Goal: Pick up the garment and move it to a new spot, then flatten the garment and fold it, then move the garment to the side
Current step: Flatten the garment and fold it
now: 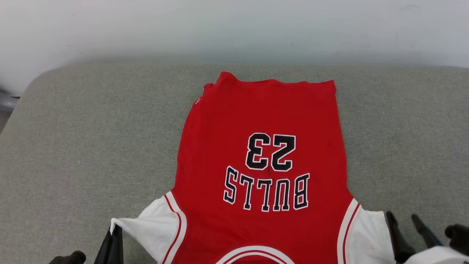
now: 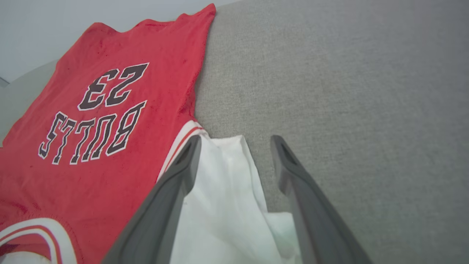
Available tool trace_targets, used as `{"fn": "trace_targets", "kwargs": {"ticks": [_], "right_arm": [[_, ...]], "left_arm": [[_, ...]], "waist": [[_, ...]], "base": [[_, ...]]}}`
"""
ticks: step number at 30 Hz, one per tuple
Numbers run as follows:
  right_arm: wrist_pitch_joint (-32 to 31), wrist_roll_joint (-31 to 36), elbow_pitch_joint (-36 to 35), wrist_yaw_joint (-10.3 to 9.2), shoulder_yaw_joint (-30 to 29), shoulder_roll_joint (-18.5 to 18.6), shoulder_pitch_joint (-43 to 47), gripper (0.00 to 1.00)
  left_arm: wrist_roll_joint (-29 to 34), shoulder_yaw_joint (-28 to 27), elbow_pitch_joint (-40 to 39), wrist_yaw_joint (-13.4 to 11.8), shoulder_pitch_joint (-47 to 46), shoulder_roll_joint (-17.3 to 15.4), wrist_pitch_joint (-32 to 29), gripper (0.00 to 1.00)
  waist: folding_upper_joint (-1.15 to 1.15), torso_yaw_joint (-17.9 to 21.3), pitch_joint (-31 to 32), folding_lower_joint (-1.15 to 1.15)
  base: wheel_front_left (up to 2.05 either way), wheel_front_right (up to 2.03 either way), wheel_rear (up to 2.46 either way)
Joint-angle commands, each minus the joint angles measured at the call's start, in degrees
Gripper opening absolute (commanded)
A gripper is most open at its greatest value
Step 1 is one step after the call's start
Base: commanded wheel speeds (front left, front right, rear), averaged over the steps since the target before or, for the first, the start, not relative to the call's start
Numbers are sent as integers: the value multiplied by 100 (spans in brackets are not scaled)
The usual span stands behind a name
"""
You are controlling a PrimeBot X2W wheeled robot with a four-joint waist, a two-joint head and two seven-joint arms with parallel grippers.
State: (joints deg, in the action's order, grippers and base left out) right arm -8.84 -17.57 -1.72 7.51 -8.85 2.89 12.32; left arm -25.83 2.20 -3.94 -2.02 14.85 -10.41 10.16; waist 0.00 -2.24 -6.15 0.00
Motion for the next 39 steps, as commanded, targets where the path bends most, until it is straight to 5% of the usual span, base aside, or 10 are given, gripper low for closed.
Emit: {"fn": "trace_targets", "kwargs": {"ticks": [1, 13, 27, 39], "right_arm": [[134, 8, 74, -4, -71, -1, -265, 100], [107, 420, 1599, -4, -260, 334, -3303, 100], [-2324, 707, 3816, -4, 40, 1242, -6568, 100], [-2986, 1251, 4774, -4, -103, 1252, -7565, 100]], "left_arm": [[60, 21, -63, 26, -117, -33, 6, 0], [129, 268, -325, 156, -875, 20, 147, 0], [143, 555, -294, 454, -1597, 235, 400, 0], [259, 767, -547, 670, -2035, 307, 480, 0]], "waist": [[0, -8, -99, 0], [0, -424, -1051, 0], [0, -1007, -1874, 0], [0, -1262, -2552, 0]], "base": [[0, 0, 0], [0, 0, 0], [0, 0, 0], [0, 0, 0]]}}
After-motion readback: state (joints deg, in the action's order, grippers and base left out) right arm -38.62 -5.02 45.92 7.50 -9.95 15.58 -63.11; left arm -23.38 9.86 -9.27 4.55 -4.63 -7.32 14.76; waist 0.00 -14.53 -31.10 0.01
